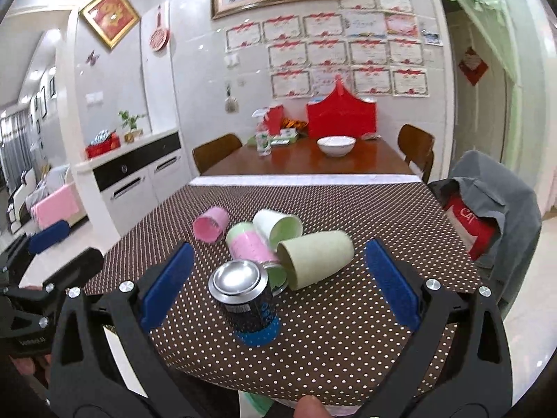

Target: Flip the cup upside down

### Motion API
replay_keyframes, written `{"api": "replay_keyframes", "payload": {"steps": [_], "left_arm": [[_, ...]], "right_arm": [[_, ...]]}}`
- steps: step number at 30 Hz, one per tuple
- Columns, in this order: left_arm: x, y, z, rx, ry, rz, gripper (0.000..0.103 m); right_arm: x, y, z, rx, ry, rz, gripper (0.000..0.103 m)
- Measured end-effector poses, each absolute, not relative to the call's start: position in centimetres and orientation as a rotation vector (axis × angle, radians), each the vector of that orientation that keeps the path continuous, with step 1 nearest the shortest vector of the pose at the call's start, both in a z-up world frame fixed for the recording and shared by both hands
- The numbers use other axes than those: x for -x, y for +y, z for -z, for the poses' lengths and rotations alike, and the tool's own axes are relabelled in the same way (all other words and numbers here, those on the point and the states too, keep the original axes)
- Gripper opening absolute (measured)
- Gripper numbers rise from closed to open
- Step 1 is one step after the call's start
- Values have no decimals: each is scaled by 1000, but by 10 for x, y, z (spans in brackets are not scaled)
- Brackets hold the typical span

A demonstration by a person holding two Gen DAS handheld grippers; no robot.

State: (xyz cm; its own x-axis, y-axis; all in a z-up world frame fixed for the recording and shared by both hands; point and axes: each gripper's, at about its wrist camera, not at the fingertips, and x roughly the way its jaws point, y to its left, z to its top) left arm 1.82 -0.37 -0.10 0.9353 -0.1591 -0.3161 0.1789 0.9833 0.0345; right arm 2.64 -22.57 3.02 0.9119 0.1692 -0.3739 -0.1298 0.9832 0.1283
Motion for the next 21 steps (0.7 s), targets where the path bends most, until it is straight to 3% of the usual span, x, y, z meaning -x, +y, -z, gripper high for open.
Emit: {"api": "replay_keyframes", "payload": {"steps": [21], "left_arm": [[20,-2,-33,-60,225,123,95]], "right_arm": [[26,-213,-64,-55,259,-32,97]]}}
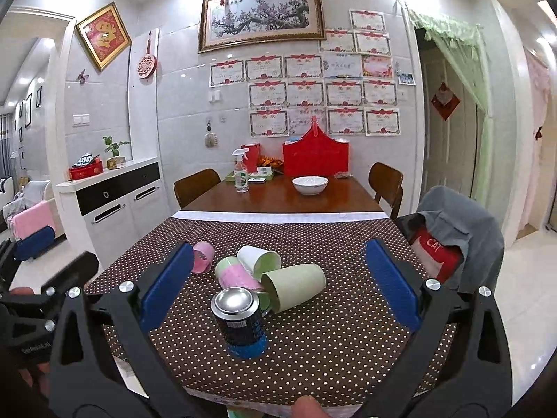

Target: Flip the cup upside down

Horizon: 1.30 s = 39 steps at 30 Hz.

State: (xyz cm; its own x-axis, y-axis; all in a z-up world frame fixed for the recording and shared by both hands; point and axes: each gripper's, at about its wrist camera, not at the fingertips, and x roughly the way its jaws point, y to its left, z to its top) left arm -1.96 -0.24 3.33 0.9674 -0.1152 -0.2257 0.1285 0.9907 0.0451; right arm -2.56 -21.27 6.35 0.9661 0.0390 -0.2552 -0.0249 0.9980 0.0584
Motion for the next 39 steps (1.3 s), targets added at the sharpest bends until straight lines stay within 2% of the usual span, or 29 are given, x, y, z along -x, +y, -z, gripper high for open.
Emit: {"api": "replay_keyframes", "payload": {"steps": [39], "left_arm": [[37,2,-39,-32,159,45,96]], "right_arm": [[36,-200,-44,-42,276,44,97]]}}
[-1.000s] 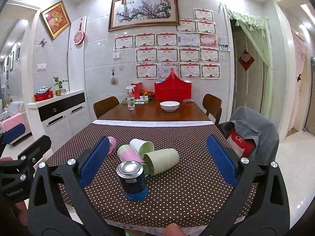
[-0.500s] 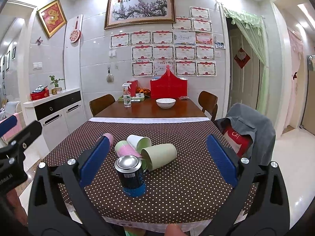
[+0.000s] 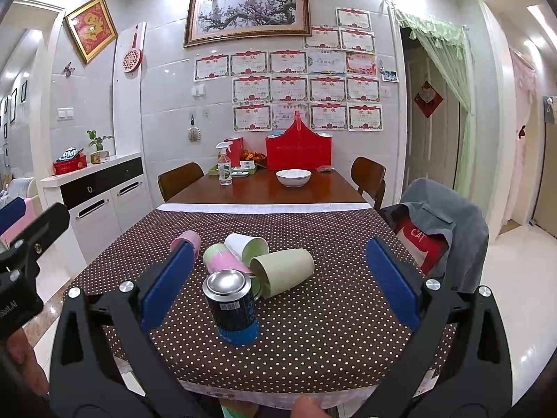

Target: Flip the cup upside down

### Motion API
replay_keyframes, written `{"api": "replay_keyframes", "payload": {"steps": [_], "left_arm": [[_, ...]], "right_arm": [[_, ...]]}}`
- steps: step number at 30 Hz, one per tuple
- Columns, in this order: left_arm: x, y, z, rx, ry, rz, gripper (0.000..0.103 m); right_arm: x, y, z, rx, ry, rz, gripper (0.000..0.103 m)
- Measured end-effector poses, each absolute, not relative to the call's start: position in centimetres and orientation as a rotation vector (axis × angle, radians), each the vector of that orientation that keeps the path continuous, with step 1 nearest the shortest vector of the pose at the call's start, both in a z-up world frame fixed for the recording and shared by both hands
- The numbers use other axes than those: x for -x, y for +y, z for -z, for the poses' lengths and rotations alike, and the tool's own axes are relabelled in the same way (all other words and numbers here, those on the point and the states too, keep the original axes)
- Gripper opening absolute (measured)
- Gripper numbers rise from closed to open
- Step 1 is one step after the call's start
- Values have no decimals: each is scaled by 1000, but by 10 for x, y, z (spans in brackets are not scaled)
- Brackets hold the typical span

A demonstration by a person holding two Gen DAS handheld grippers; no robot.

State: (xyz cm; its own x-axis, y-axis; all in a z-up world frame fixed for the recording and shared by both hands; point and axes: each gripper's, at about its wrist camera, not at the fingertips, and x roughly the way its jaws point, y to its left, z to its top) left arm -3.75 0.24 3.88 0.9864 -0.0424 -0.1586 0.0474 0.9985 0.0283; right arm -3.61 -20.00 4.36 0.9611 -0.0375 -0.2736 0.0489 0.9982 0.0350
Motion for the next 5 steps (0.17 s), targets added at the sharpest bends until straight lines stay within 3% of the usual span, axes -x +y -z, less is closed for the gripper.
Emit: {"api": "replay_keyframes", "payload": {"steps": [5], "left_arm": [[35,2,-37,-28,181,59,96]], "right_arm": [[35,-200,-43,-44,278,41,97]]}}
